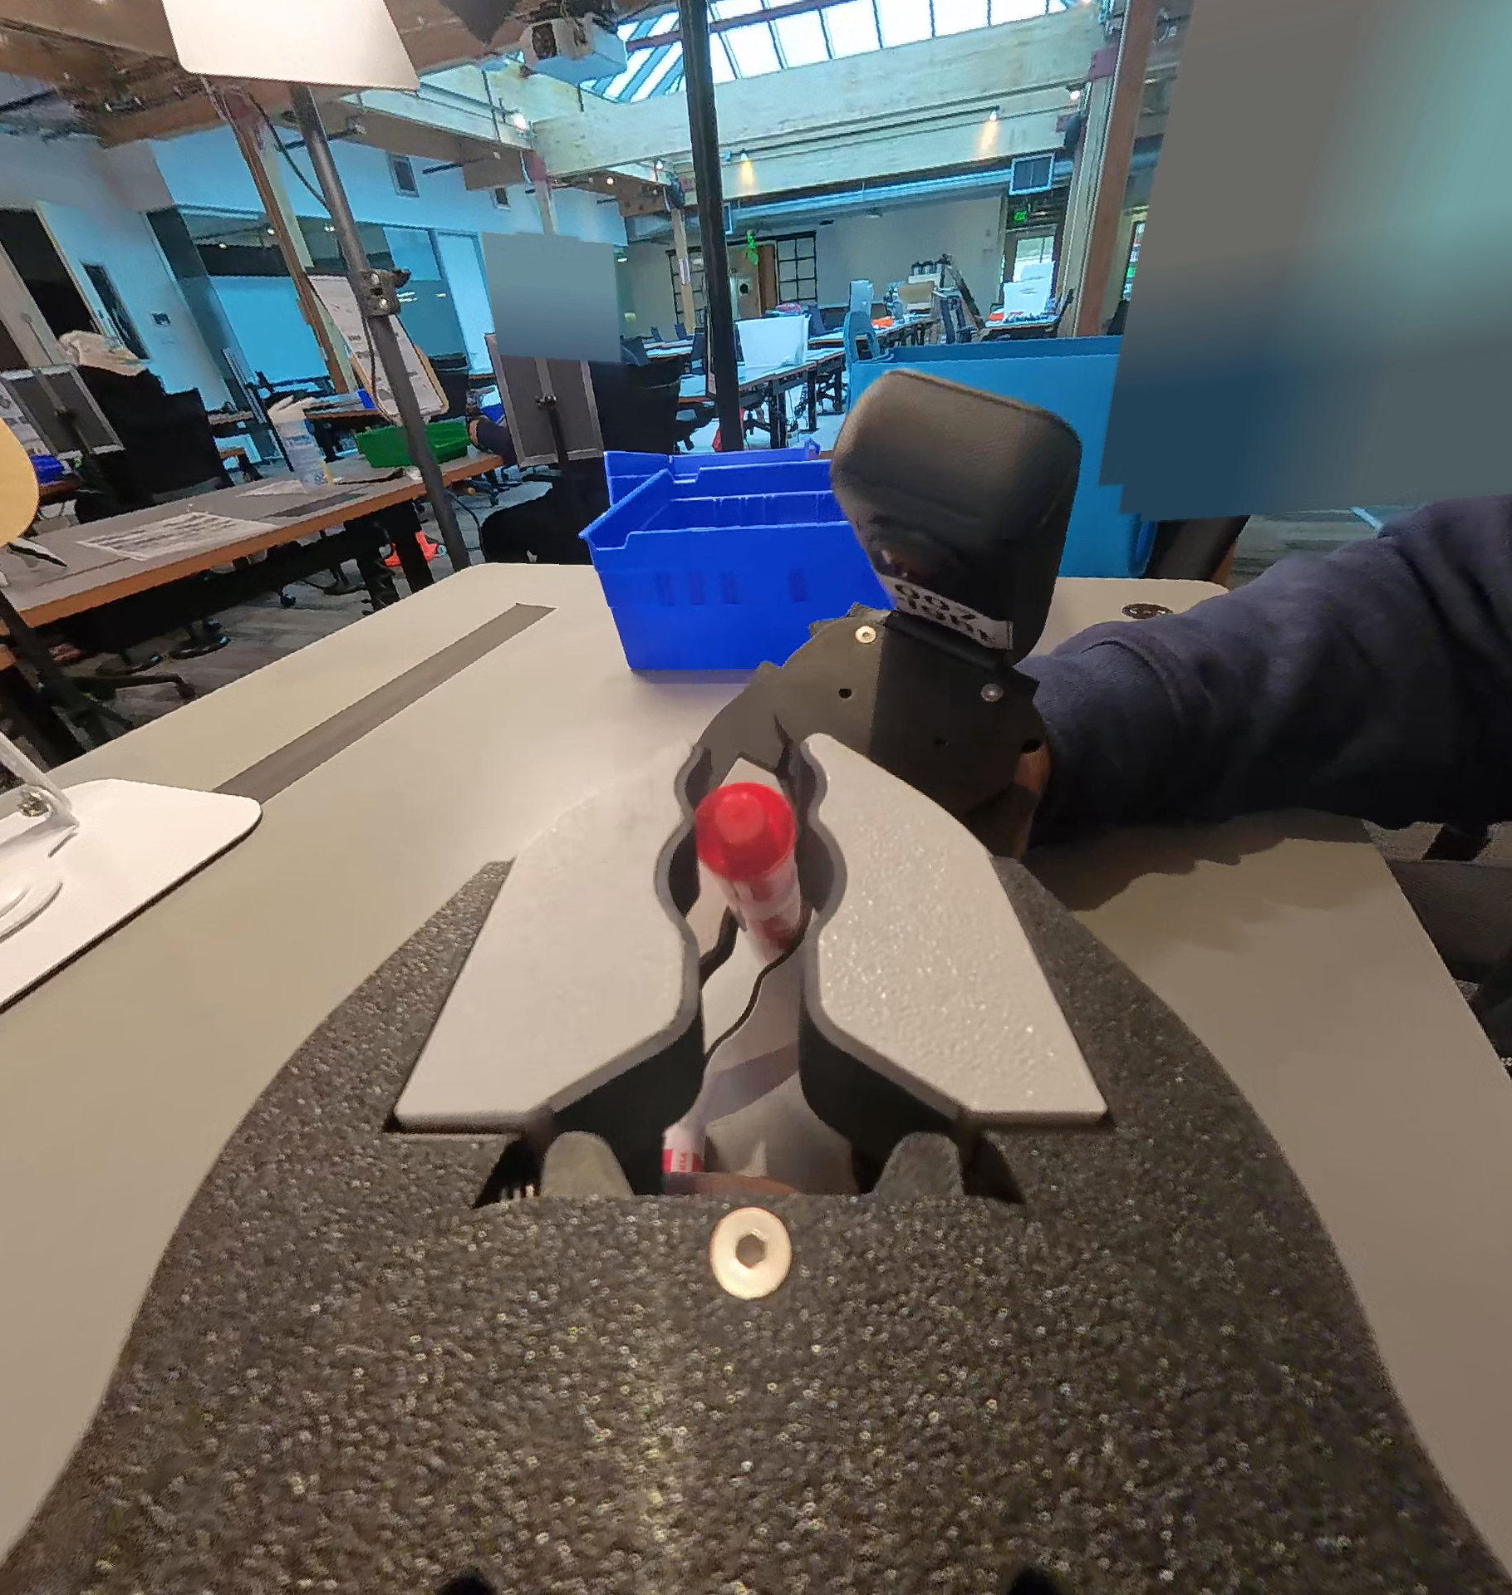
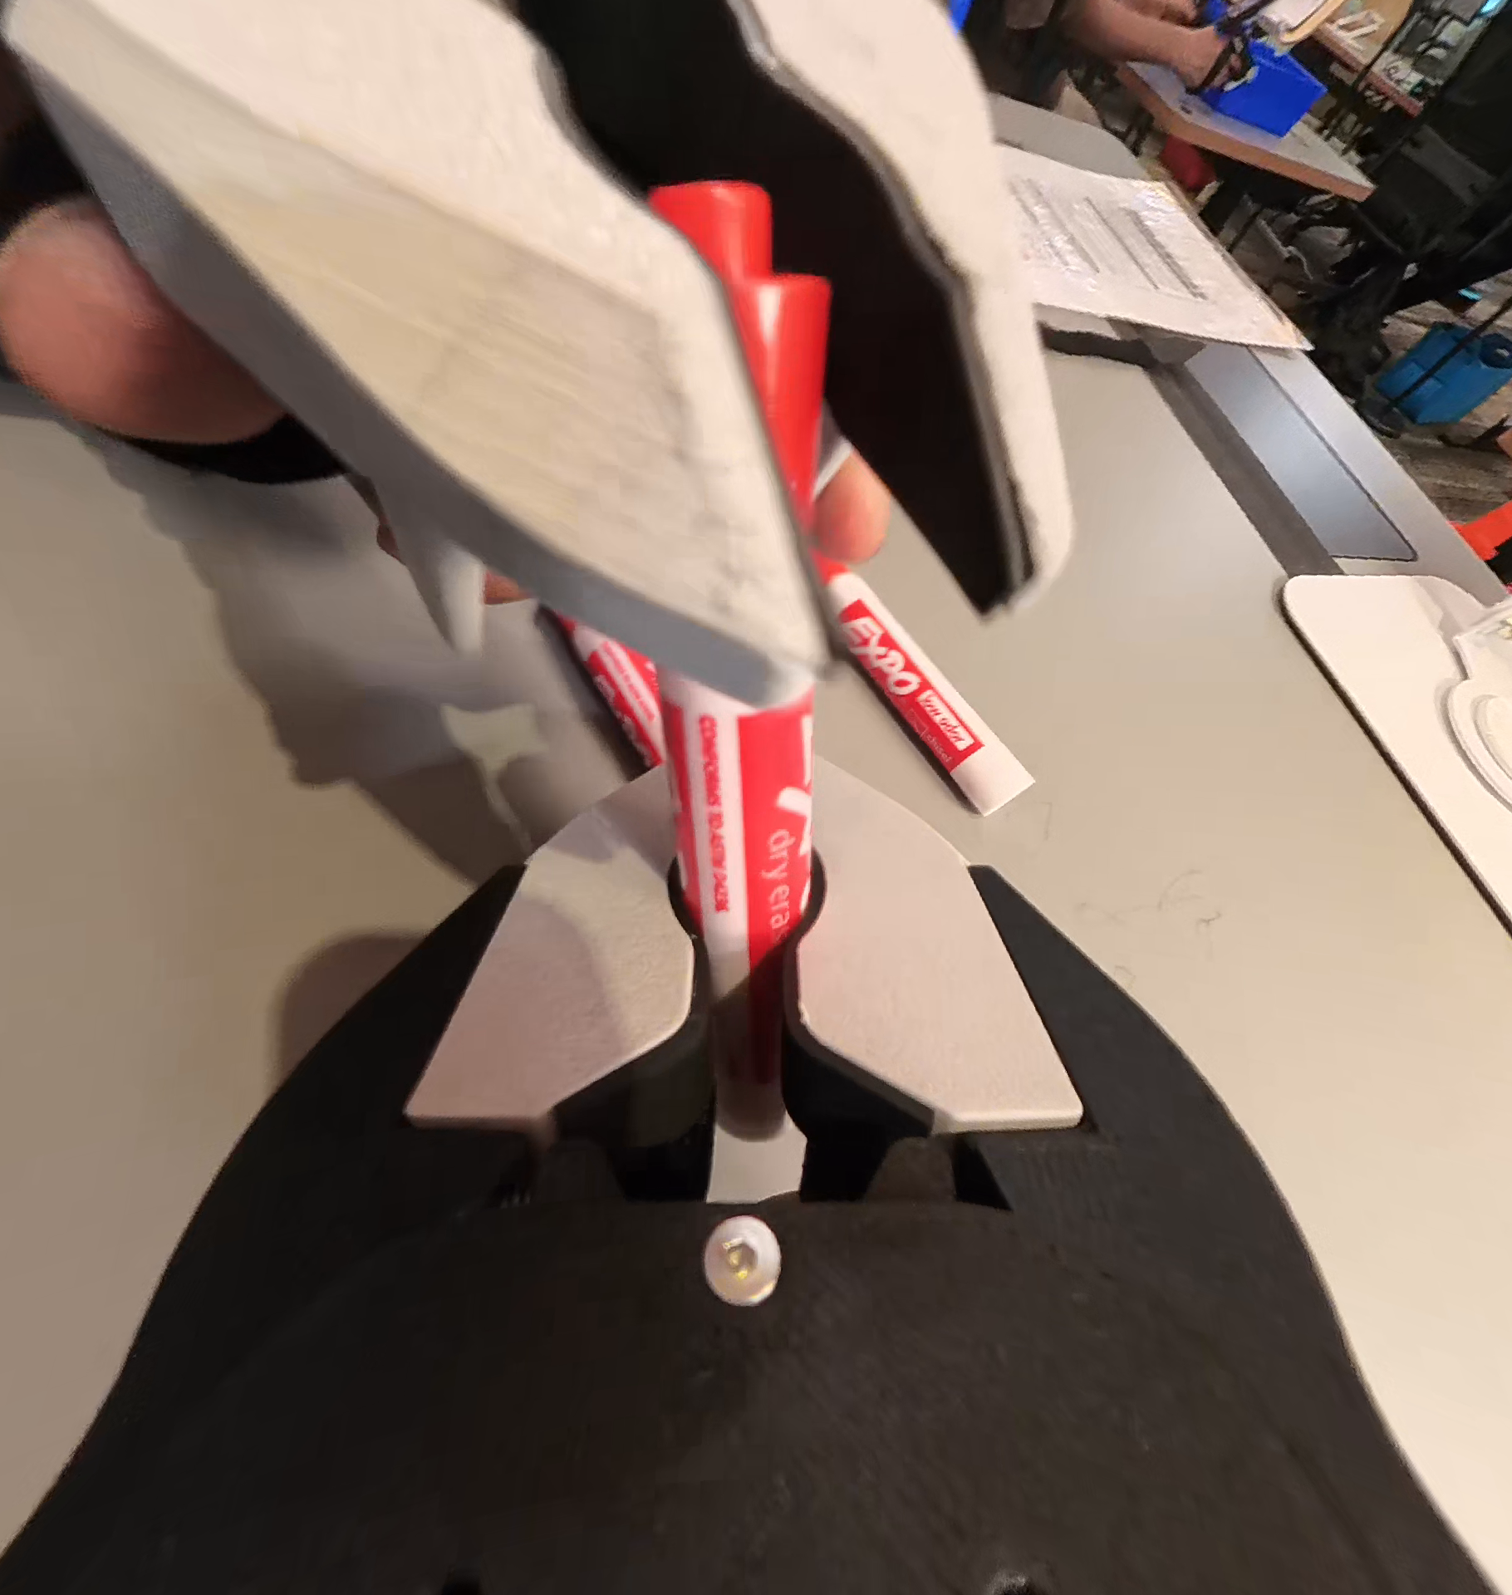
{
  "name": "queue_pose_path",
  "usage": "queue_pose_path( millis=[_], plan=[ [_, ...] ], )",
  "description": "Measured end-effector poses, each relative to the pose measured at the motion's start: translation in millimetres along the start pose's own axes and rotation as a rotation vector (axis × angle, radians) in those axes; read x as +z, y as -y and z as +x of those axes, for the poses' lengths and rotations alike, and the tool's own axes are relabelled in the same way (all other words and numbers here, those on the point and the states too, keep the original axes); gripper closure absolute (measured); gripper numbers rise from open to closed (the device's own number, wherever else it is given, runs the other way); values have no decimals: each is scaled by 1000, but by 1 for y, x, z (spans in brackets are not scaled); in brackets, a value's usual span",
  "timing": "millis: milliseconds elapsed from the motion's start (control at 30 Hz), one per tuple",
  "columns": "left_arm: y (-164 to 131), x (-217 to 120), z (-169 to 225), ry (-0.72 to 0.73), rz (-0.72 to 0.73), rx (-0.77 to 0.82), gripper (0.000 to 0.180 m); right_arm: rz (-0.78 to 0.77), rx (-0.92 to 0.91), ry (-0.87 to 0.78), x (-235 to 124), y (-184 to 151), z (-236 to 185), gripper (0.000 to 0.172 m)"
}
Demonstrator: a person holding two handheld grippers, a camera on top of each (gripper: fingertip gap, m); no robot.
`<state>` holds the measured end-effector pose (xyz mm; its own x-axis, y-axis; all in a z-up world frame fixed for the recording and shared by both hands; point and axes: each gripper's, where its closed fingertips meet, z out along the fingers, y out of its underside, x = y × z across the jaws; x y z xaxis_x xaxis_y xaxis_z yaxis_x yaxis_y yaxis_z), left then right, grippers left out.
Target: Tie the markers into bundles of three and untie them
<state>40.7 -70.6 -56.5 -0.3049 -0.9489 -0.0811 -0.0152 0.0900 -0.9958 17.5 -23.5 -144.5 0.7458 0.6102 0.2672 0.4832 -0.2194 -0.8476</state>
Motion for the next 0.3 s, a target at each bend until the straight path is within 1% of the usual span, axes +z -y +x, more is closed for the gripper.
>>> queue_pose_path(
  millis=[33, 100, 167, 233, 300],
  plan=[
    [1, -2, -3, 0, 6, -2, 157, 13, 20, -7, -2, 2, 3, 161],
    [4, -6, -12, 12, 8, 4, 142, 50, 71, -19, -7, 5, 12, 161],
    [1, -11, -20, -3, -36, 23, 130, 74, 113, -30, -12, 6, 22, 161],
    [-11, -16, -25, -45, -134, 63, 127, 85, 138, -43, -17, 4, 32, 161],
    [-36, -26, -24, -118, -301, 114, 127, 78, 146, -50, -20, -1, 39, 161]
  ],
)
